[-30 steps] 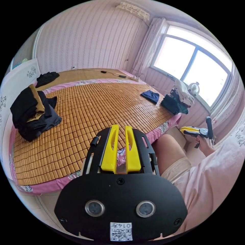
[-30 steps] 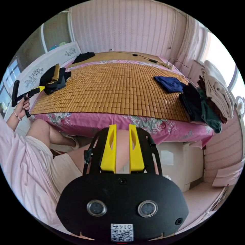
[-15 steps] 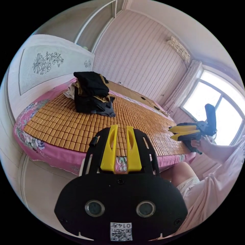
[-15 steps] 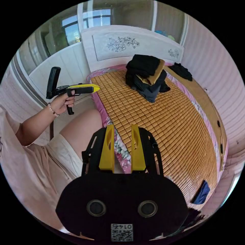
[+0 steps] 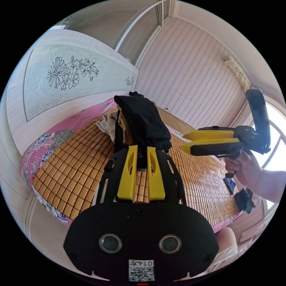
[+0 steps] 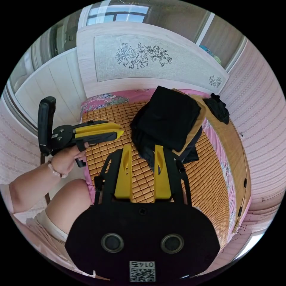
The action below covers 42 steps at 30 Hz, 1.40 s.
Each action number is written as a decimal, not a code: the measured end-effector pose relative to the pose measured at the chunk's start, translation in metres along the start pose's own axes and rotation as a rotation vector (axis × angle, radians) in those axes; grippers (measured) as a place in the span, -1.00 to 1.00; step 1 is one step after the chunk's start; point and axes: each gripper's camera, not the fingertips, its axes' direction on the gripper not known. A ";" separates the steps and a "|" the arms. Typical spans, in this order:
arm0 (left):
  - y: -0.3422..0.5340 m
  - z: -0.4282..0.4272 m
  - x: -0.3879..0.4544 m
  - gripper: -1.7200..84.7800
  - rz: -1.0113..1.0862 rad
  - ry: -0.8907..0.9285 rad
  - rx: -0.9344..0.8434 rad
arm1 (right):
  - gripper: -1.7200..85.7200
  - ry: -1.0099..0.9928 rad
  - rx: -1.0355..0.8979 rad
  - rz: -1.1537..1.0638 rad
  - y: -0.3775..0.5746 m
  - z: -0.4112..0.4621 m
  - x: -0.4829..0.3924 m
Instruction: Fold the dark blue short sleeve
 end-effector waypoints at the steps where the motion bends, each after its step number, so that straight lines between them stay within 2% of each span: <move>1: -0.005 0.002 -0.001 -0.83 0.002 -0.006 0.002 | -0.72 -0.003 -0.014 0.006 -0.008 0.006 0.002; 4: -0.027 0.020 -0.008 -0.85 0.014 -0.042 -0.092 | -0.76 -0.017 -0.104 0.040 -0.039 0.039 0.015; 7: -0.034 0.028 -0.015 -0.94 -0.030 -0.056 -0.200 | -0.87 -0.003 -0.223 0.096 -0.051 0.059 0.029; 10: -0.032 0.009 -0.007 -0.98 -0.003 -0.043 -0.176 | -0.91 -0.042 -0.163 0.068 -0.036 0.034 0.043; 13: -0.029 -0.032 0.007 -0.98 0.056 -0.001 -0.077 | -0.93 -0.019 0.014 0.070 0.004 -0.026 0.065; 17: -0.021 -0.120 0.042 -0.98 0.166 0.153 0.077 | -0.94 -0.121 0.241 0.196 0.106 -0.127 0.109; 19: 0.001 -0.161 0.066 -0.98 0.255 0.221 0.113 | -0.94 -0.137 0.286 0.244 0.164 -0.158 0.119; 22: 0.064 -0.205 0.092 -0.98 0.293 0.293 0.069 | -0.95 -0.066 0.223 0.372 0.268 -0.173 0.128; 26: 0.145 -0.234 0.083 -0.98 0.131 0.266 -0.067 | -0.95 -0.118 0.054 0.628 0.412 -0.157 0.132; 29: 0.169 -0.254 0.071 -0.98 0.041 0.284 -0.135 | -0.95 -0.143 0.061 0.747 0.487 -0.169 0.126; 32: 0.160 -0.297 0.087 -0.98 0.130 0.262 -0.067 | -0.95 -0.100 0.130 0.769 0.532 -0.204 0.120; 37: 0.123 -0.376 0.126 -0.98 0.238 0.328 0.142 | -0.96 0.007 0.321 0.767 0.587 -0.288 0.123; 42: 0.077 -0.455 0.181 -0.98 0.409 0.432 0.365 | -0.96 0.161 0.668 0.734 0.641 -0.438 0.139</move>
